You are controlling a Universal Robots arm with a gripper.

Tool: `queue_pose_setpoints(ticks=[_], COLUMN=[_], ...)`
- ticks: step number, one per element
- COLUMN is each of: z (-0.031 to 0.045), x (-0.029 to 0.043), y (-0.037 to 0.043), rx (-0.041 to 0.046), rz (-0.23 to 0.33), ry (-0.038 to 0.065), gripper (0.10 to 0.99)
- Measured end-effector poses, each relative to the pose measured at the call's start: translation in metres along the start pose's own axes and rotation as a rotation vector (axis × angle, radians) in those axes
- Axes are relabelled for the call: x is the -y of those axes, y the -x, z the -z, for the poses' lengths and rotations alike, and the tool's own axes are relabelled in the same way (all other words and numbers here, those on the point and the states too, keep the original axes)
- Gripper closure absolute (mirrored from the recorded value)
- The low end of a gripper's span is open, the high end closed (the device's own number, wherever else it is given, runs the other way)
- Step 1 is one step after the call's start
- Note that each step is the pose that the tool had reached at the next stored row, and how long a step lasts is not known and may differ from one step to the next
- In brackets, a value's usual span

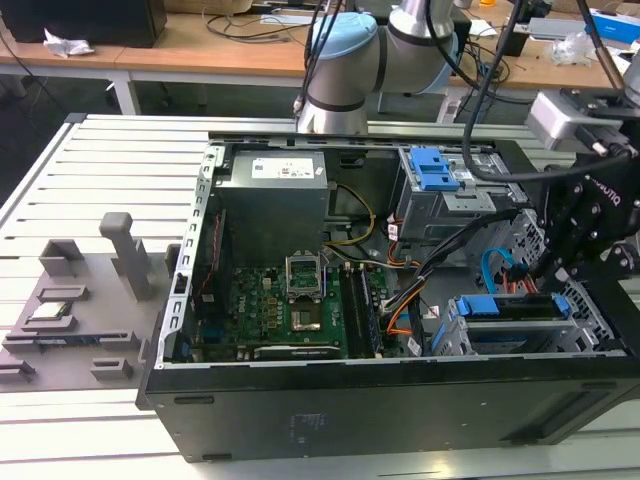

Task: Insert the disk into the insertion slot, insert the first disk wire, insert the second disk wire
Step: 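Insert the first disk wire, then insert the second disk wire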

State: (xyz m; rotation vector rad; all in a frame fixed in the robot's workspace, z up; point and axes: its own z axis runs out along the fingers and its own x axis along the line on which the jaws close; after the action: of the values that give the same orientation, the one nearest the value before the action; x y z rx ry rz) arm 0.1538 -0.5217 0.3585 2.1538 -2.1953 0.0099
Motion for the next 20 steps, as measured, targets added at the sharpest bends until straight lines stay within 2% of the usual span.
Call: queue_pose_setpoints(ticks=[1, 2, 3, 5, 13, 14, 15, 16, 18, 20], z=[0.0036, 0.0065, 0.0116, 0.0169, 0.0185, 0.0185, 0.0185, 0.0185, 0.0185, 0.0186], x=[-0.0001, -0.0003, -0.0005, -0.0007, -0.0008, -0.0008, -0.0008, -0.0008, -0.0008, -0.0008], y=[0.0008, 0.0013, 0.0016, 0.0015, 0.0015, 0.0015, 0.0015, 0.0015, 0.0015, 0.0015], rx=[0.0001, 0.0001, -0.0001, 0.0001, 0.0011, 0.0012, 0.0012, 0.0013, 0.0014, 0.0014], rz=[0.000, 0.000, 0.000, 0.000, 0.000, 0.000, 0.000, 0.000, 0.000, 0.000], ry=[0.000, 0.000, 0.000, 0.000, 0.000, 0.000, 0.000, 0.000, 0.000, 0.000], gripper=[0.925, 0.925, 0.980, 0.980, 0.980, 0.973, 0.914, 0.914, 0.784, 0.784])
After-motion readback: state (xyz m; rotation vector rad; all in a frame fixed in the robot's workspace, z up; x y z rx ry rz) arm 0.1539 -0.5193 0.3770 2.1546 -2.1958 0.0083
